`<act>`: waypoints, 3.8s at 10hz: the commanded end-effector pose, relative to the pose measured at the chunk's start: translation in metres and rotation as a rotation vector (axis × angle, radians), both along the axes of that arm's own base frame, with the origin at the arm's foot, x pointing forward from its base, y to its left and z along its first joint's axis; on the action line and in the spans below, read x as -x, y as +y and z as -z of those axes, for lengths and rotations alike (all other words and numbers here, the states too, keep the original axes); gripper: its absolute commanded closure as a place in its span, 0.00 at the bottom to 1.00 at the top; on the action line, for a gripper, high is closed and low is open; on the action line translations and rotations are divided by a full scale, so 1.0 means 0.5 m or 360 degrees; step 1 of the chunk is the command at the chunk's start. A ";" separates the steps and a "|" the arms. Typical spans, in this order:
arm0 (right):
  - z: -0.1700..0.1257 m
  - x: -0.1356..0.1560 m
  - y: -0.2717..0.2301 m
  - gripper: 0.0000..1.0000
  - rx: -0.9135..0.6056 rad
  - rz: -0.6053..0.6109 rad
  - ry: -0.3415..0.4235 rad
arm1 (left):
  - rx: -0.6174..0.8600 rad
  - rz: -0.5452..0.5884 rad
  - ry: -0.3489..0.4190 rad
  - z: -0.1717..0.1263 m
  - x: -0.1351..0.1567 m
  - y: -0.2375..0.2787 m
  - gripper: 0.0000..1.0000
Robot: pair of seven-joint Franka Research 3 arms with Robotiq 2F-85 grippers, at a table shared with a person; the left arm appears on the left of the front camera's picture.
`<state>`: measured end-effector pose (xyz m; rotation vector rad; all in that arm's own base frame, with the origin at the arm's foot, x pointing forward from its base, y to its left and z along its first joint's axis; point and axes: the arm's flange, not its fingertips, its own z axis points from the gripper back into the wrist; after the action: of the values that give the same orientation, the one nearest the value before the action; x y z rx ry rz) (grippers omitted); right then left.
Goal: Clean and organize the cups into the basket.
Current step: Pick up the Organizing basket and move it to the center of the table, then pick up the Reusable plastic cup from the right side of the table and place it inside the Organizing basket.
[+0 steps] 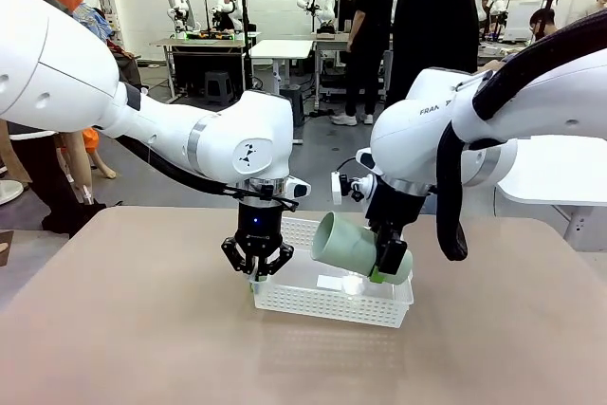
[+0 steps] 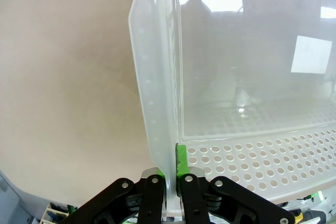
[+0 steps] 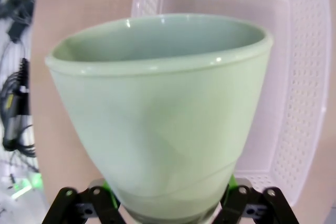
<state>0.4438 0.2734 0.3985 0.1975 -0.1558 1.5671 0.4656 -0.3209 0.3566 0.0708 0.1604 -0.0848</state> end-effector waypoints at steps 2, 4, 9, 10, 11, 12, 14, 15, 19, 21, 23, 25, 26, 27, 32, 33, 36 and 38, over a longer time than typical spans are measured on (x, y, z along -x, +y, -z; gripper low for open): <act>0.028 0.000 -0.017 0.19 -0.0156 0.0037 0.0019 | -0.0012 0.0005 0.0009 0.006 0.000 0.008 1.00; 0.049 -0.001 -0.025 0.19 -0.0175 0.0048 0.0059 | -0.0012 0.0005 0.0009 0.006 0.000 0.008 1.00; 0.115 -0.021 -0.019 0.19 -0.0158 0.0031 0.0176 | -0.0012 0.0005 0.0009 0.006 0.000 0.008 1.00; 0.125 -0.025 -0.017 0.19 -0.0159 0.0028 0.0204 | -0.0012 0.0005 0.0009 0.006 0.000 0.008 1.00; 0.132 -0.030 -0.015 0.19 -0.0158 0.0025 0.0226 | -0.0012 0.0005 0.0009 0.006 0.000 0.008 1.00; 0.135 -0.035 -0.015 0.19 -0.0157 0.0039 0.0231 | -0.0012 0.0005 0.0009 0.006 0.000 0.008 1.00; 0.144 -0.043 -0.015 0.19 -0.0159 0.0055 0.0257 | -0.0012 0.0005 0.0009 0.006 0.000 0.008 1.00; 0.144 -0.044 -0.014 0.06 -0.0165 0.0059 0.0265 | -0.0012 0.0005 0.0009 0.006 0.000 0.008 1.00; 0.124 -0.040 -0.020 0.00 -0.0194 0.0064 0.0219 | -0.0012 0.0005 0.0009 0.006 0.000 0.008 1.00; 0.082 -0.033 -0.036 0.00 -0.0258 0.0068 0.0137 | -0.0012 0.0005 0.0009 0.006 0.000 0.008 1.00; -0.056 -0.017 -0.132 0.00 -0.0624 -0.0024 0.0058 | -0.0012 0.0005 0.0009 0.006 0.000 0.008 1.00; -0.120 -0.018 -0.277 0.00 -0.0915 -0.0009 0.0040 | -0.0012 0.0005 0.0009 0.006 0.000 0.008 1.00; -0.127 -0.016 -0.353 0.00 -0.1053 -0.0013 0.0013 | -0.0012 0.0005 0.0009 0.006 0.000 0.008 1.00; -0.119 -0.007 -0.436 0.00 -0.1125 -0.0087 0.0006 | -0.0012 0.0005 0.0009 0.006 0.000 0.008 1.00; 0.031 0.036 -0.719 0.00 -0.1446 0.0085 -0.0095 | -0.0012 0.0005 0.0009 0.006 0.000 0.008 1.00; 0.053 0.042 -0.753 0.00 -0.1534 0.0159 -0.0098 | -0.0012 0.0005 0.0009 0.006 0.000 0.008 1.00; 0.041 0.040 -0.779 0.00 -0.1671 0.0295 -0.0113 | -0.0012 0.0005 0.0009 0.006 0.000 0.008 1.00; 0.078 0.061 -0.794 0.00 -0.1538 0.0242 -0.0075 | -0.0012 0.0005 0.0009 0.006 0.000 0.008 1.00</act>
<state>0.4146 -0.1248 0.3628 0.8923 -0.9702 1.2146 0.4657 -0.3206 0.3563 0.0709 0.1619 -0.0852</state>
